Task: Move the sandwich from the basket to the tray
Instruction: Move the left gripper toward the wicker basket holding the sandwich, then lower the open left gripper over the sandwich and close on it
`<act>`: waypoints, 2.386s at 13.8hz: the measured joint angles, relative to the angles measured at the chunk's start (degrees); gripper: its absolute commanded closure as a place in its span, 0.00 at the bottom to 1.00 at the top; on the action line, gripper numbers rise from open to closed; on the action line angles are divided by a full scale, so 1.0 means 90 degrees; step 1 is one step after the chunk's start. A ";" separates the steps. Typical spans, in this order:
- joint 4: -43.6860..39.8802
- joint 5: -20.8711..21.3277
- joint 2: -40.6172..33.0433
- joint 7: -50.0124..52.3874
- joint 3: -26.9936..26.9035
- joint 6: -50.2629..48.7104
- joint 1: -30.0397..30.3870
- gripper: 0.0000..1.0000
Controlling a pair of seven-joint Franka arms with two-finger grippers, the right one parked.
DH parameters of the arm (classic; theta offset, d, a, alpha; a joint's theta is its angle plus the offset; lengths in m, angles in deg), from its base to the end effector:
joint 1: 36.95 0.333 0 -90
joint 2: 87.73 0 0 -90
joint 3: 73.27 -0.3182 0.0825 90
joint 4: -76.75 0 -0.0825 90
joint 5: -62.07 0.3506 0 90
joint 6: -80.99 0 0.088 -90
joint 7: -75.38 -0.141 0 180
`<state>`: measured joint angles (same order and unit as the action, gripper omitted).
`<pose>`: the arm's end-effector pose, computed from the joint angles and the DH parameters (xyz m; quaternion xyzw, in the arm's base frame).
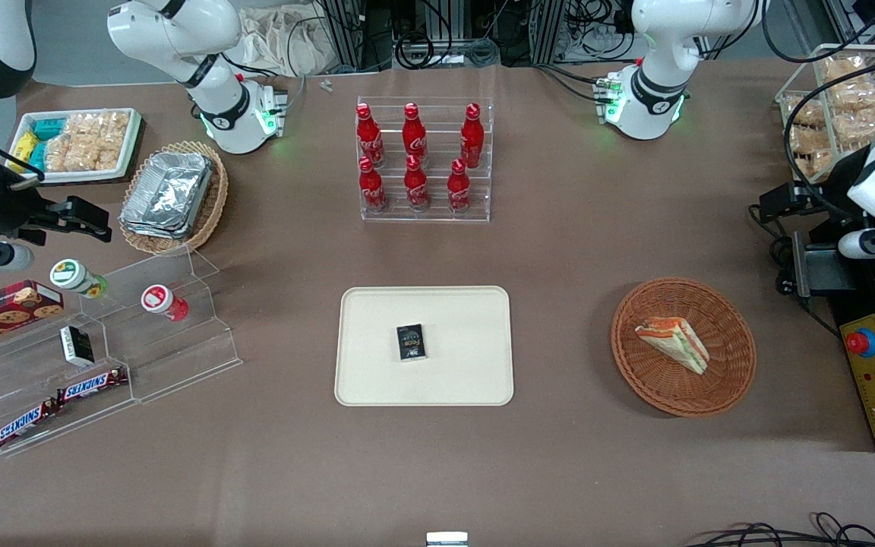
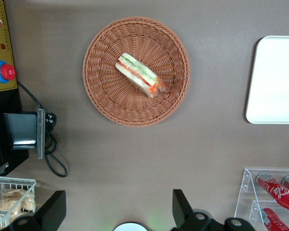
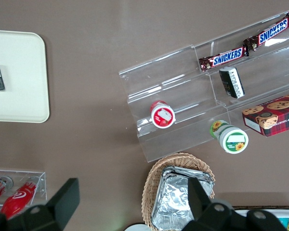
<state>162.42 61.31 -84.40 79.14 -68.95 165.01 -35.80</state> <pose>0.5245 -0.0299 0.5865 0.9990 0.0047 -0.0438 0.0062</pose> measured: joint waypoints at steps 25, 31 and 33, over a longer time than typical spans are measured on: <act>0.2477 0.0115 0.1900 0.5046 0.0104 0.4747 -0.0003 0.01; 0.2618 0.0115 0.2371 0.5866 0.0116 0.5329 -0.0013 0.16; 0.2634 0.0115 0.2429 0.5926 0.0119 0.5347 -0.0014 0.71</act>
<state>186.13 62.34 -62.54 132.47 -67.87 213.14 -35.93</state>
